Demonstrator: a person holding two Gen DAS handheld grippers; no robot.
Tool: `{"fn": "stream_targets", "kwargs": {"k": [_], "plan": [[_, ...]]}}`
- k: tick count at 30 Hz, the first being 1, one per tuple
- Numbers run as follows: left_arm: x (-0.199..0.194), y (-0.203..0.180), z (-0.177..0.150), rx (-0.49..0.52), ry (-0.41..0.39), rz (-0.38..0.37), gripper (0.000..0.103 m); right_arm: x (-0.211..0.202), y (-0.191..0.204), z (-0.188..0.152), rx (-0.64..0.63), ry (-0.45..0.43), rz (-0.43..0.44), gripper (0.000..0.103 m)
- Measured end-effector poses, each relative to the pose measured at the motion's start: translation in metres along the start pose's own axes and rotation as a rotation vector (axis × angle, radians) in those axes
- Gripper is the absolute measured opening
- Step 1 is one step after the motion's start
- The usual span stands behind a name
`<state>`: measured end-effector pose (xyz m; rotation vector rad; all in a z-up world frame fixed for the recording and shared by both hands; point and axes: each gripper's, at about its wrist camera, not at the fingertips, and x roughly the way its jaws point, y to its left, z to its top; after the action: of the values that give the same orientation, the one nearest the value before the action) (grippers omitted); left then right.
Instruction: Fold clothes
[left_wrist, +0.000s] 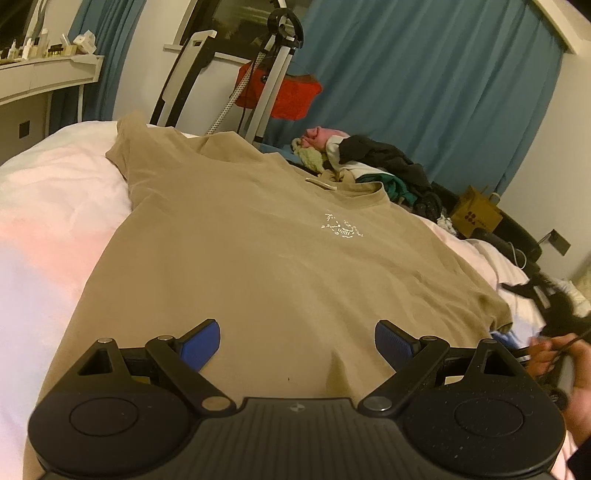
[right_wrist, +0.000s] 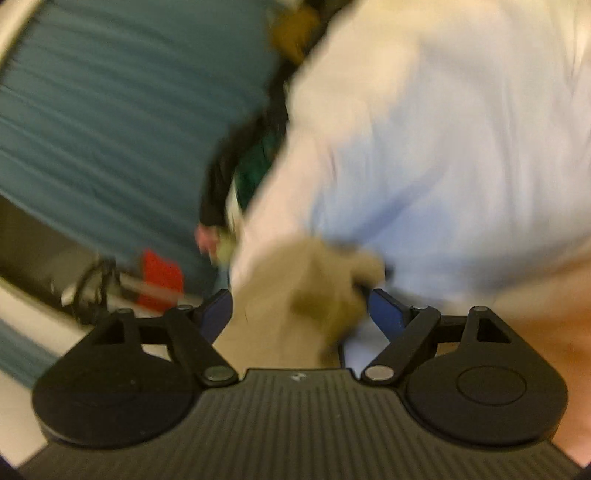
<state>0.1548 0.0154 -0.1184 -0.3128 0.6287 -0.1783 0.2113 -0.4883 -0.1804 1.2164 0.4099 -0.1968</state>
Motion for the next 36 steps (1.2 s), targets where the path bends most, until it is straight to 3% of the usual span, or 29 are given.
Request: {"fn": "stream_targets", "kwargs": {"k": [3,10,13,15,18,19,20,21,25,28,31,32,33,34,35,36], "plan": [[0.001,0.001,-0.001,-0.008,0.006,-0.006,0.092,0.019,-0.006,-0.003,-0.013,0.004,0.036,0.084],[0.01,0.001,0.001,0.012,-0.002,-0.012,0.092,0.065,-0.001,0.021,-0.066,0.059,0.306,0.085],[0.018,0.002,0.003,0.008,0.001,-0.013,0.092,0.09,0.003,0.026,-0.086,0.129,0.347,0.085],[0.023,0.002,0.003,-0.002,0.015,-0.023,0.092,0.109,0.014,0.029,-0.112,0.199,0.328,0.084],[0.03,-0.001,0.001,0.019,0.027,-0.022,0.092,0.124,0.029,0.041,-0.1,0.186,0.247,0.068],[0.031,-0.003,0.0,0.034,0.026,-0.018,0.093,0.126,0.033,0.046,-0.078,0.169,0.234,0.054],[0.032,-0.005,-0.001,0.049,0.025,-0.014,0.093,0.129,0.04,0.051,-0.086,0.157,0.229,0.029],[0.032,-0.006,-0.002,0.06,0.023,-0.014,0.093,0.129,0.051,0.054,-0.135,0.148,0.224,0.014],[0.031,-0.009,-0.003,0.088,0.02,-0.02,0.093,0.122,0.104,0.065,-0.471,0.024,0.182,0.01],[0.029,-0.009,-0.003,0.087,0.018,-0.031,0.093,0.123,0.123,0.068,-0.614,-0.027,0.093,0.01],[0.026,-0.01,-0.003,0.1,0.013,-0.039,0.093,0.125,0.124,0.067,-0.704,-0.021,-0.055,0.016],[0.025,-0.011,-0.003,0.104,0.009,-0.039,0.093,0.12,0.121,0.063,-0.72,-0.014,-0.069,0.026],[0.025,-0.012,-0.003,0.11,0.007,-0.042,0.093,0.113,0.118,0.059,-0.733,-0.007,-0.074,0.037],[0.024,-0.013,-0.003,0.115,0.006,-0.045,0.093,0.106,0.115,0.054,-0.746,0.001,-0.078,0.071],[0.023,-0.015,-0.003,0.122,0.005,-0.048,0.093,0.099,0.112,0.05,-0.758,0.008,-0.083,0.092],[0.021,-0.016,-0.003,0.13,0.003,-0.05,0.093,0.086,0.109,0.043,-0.768,-0.002,-0.083,0.093]]}}
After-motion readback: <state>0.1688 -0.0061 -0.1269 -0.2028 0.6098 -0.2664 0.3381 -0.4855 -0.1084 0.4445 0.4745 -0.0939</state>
